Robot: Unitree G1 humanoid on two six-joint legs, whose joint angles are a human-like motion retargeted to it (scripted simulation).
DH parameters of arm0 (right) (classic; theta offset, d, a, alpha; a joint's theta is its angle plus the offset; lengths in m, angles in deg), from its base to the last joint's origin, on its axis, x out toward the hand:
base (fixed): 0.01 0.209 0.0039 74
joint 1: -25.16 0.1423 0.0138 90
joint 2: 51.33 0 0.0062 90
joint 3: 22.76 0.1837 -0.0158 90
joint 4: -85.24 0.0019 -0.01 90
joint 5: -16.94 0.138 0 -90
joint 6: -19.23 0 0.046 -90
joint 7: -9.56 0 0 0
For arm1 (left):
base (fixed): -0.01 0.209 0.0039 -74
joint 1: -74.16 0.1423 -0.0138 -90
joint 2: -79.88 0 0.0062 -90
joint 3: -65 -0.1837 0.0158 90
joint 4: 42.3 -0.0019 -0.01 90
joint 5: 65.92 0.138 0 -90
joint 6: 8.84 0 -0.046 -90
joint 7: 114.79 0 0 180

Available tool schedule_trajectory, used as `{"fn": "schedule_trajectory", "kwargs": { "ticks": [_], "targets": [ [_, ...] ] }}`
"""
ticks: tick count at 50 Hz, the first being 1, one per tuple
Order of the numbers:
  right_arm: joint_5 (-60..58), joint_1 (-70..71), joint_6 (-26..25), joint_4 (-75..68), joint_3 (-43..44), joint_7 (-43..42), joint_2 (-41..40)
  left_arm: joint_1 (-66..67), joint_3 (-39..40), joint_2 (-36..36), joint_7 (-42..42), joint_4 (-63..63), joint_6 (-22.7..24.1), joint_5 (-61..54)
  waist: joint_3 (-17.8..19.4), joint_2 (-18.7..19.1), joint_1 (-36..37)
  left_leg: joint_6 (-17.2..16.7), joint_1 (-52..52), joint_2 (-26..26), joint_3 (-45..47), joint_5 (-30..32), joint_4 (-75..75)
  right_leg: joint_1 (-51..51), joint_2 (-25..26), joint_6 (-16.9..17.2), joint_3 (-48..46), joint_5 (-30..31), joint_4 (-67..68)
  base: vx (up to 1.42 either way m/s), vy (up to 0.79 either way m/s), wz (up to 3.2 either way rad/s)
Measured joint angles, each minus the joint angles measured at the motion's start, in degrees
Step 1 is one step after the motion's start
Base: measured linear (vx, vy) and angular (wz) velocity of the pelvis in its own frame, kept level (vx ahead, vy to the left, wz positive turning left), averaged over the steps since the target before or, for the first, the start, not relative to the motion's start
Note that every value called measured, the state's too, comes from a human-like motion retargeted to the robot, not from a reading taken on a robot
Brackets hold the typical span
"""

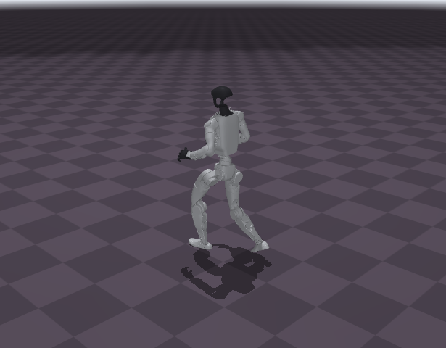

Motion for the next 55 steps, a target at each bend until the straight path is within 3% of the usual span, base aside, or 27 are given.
{"fn": "schedule_trajectory", "kwargs": {
  "ticks": [5,8,12,15,23,43,55],
  "targets": [
    [-3.8,4.5,-3.7,-8.4,-3.4,2.1,-0.9,-11.7,-3.4,1.3,-2.2,-2.9,-1.9,2.1,2.6,-1.6,-5.1,6.4,-1.6,1.1,0.4,-9.6,17.3,-13.6,-3.7,-4.1,3.0,-0.5,18.9,0.78,0.08,0.1],
    [-5.0,6.7,-4.8,-13.4,-6.0,4.2,-0.4,-20.1,-6.5,-0.4,-4.1,-5.8,-2.2,0.6,3.1,0.2,-8.4,5.5,1.1,1.7,-0.1,-10.3,15.6,-22.5,-0.8,-4.9,2.2,-2.5,13.8,0.6,0.06,0.31],
    [-4.8,7.9,-5.8,-17.5,-7.2,6.1,1.0,-27.5,-8.8,-1.7,-4.5,-6.6,-1.4,-1.6,4.2,2.4,-11.0,3.2,5.6,1.6,-2.3,-8.7,10.9,-26.8,4.9,-3.0,2.6,-0.4,-4.1,0.5,0.03,0.45],
    [-4.2,8.2,-6.6,-20.2,-7.3,6.9,1.8,-30.0,-9.5,-2.0,-3.7,-6.2,-1.3,-2.1,4.8,3.3,-10.8,2.9,8.0,1.2,-4.9,-9.7,10.2,-25.5,8.4,-1.8,4.6,2.8,-13.6,0.41,0.01,0.32],
    [-5.4,10.5,-8.4,-27.3,-7.1,7.1,1.6,-26.6,-10.6,-4.2,-0.7,-10.7,-3.7,-1.5,5.4,3.9,-7.2,2.5,14.1,0.7,-8.0,-13.0,8.5,-18.9,9.8,-3.1,4.4,1.9,-17.5,0.3,-0.04,0.01],
    [-13.8,15.8,-10.8,-40.7,-11.2,11.2,-3.8,-22.4,-22.0,-12.5,9.4,-54.7,-10.5,10.7,1.2,3.8,-6.8,0.3,20.0,0.2,-7.9,-11.3,-2.4,-13.9,9.9,-1.8,2.4,0.1,-26.7,0.1,-0.04,-0.07],
    [-16.7,16.1,-12.1,-47.0,-9.6,12.7,-5.6,-23.9,-20.7,-16.6,11.2,-65.4,-11.6,9.9,-0.5,4.9,-7.3,-0.4,20.9,-0.1,-7.1,-9.6,-6.3,-13.1,9.4,-0.9,1.2,1.0,-30.6,0.0,0.0,0.0]
  ]
}}
